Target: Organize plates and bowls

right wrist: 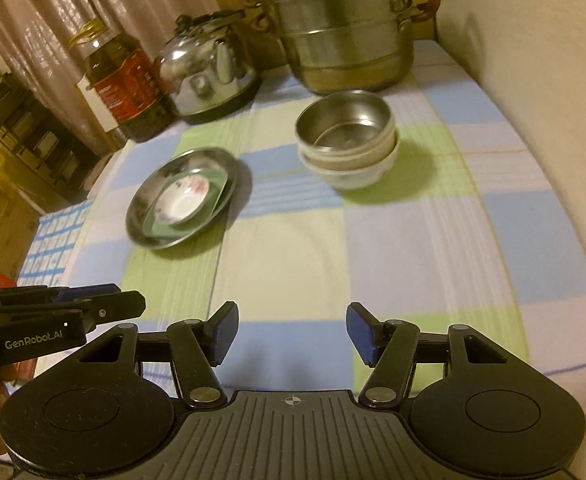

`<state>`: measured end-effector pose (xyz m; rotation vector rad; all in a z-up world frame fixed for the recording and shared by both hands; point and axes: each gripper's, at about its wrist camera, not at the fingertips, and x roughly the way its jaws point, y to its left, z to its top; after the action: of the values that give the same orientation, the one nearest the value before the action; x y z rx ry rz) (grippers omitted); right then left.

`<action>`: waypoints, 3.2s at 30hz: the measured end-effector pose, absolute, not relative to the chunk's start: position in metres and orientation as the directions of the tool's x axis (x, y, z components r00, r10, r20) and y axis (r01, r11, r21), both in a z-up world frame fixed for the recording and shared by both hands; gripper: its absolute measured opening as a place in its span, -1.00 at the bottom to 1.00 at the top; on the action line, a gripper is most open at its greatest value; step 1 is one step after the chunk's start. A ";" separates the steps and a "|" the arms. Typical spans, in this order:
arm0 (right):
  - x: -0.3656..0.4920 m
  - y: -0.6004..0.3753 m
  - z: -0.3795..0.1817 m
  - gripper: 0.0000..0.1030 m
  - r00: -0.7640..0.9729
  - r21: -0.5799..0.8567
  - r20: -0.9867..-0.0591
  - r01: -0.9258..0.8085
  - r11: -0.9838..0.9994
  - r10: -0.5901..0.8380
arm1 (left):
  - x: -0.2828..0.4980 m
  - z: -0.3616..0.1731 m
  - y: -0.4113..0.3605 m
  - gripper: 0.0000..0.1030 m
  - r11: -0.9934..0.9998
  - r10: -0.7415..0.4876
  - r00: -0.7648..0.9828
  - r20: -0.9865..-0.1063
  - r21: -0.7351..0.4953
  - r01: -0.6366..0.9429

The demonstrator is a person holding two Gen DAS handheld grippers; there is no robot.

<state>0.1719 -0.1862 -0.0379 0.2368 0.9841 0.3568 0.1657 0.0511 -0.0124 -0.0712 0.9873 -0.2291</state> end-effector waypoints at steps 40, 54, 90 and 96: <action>0.107 -0.100 -0.051 0.21 0.451 0.291 -0.803 -0.273 0.917 0.389 | 0.098 -0.021 0.110 -0.44 0.982 -0.187 0.532 -0.826 -0.145 0.120; 0.114 -0.099 -0.050 0.21 0.451 0.284 -0.807 -0.270 0.920 0.381 | 0.108 -0.021 0.108 -0.44 0.979 -0.204 0.544 -0.814 -0.154 0.137; 0.332 -0.241 -0.052 0.21 0.581 0.280 -0.773 -0.044 0.959 0.253 | 0.364 -0.047 -0.024 -0.37 0.958 -0.285 0.520 -0.805 -0.233 0.164; 0.380 -0.241 -0.064 0.20 0.573 0.298 -0.771 -0.061 0.952 0.278 | 0.400 -0.064 -0.039 -0.36 0.968 -0.252 0.500 -0.829 -0.216 0.130</action>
<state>0.3796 -0.2410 -0.0641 0.2504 0.9426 0.2014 0.3996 -0.0391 -0.0642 -0.1312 1.0223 -0.2323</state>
